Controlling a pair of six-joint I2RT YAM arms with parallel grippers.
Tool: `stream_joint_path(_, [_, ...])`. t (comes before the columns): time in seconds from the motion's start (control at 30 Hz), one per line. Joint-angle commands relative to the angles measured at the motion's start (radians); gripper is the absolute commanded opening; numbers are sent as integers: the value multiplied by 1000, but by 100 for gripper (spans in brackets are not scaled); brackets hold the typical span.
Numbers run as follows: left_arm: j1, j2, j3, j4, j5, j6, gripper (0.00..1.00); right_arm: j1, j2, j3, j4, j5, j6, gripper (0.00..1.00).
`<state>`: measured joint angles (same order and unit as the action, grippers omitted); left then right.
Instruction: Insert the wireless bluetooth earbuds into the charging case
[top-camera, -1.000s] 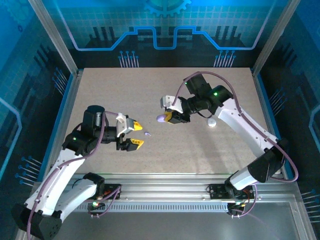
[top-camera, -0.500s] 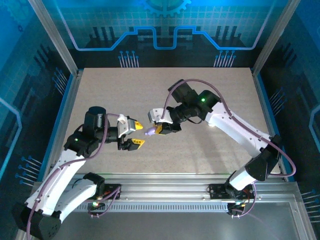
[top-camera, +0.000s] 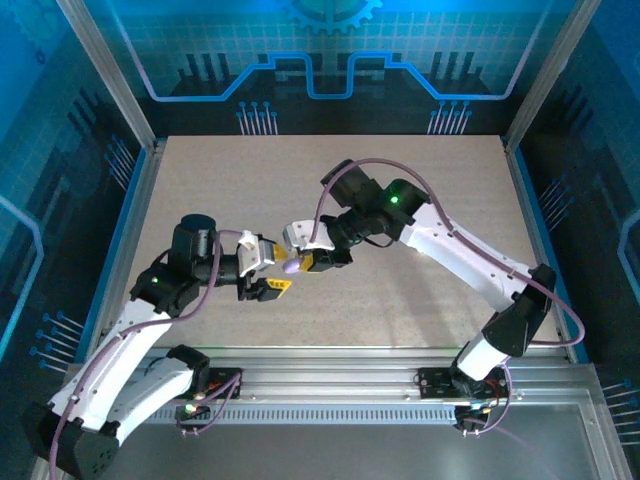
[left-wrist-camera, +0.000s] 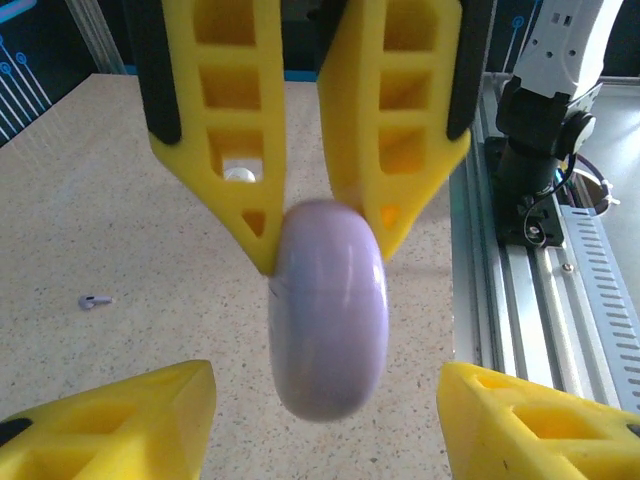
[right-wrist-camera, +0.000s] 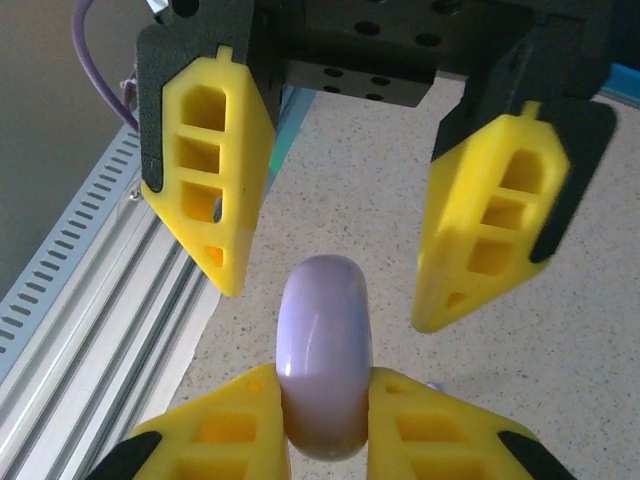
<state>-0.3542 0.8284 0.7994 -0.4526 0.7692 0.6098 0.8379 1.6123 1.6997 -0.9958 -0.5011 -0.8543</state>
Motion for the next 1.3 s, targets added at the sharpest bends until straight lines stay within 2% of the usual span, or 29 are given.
stream_joint_path(0.0, [-11,-7,-10,33,-22,30,61,24,20,35,-53,18,-17,19])
stream_joint_path(0.2, [-23,-11,-7,25,-47,42,53,33,30,49,-50,18,-8,19])
stream_joint_path(0.4, [-36,-11,-15,25,-53,48,53,33,31,51,-40,12,6,19])
stream_joint_path(0.57, [-51,-13,-18,33,-71,53,47,34,29,52,-37,9,15,19])
stream_joint_path(1.0, [-83,-20,-29,79,-106,47,43,34,32,49,-36,-7,34,18])
stream_joint_path(1.27, [-98,-28,-35,89,-120,50,28,35,32,51,-32,-20,41,18])
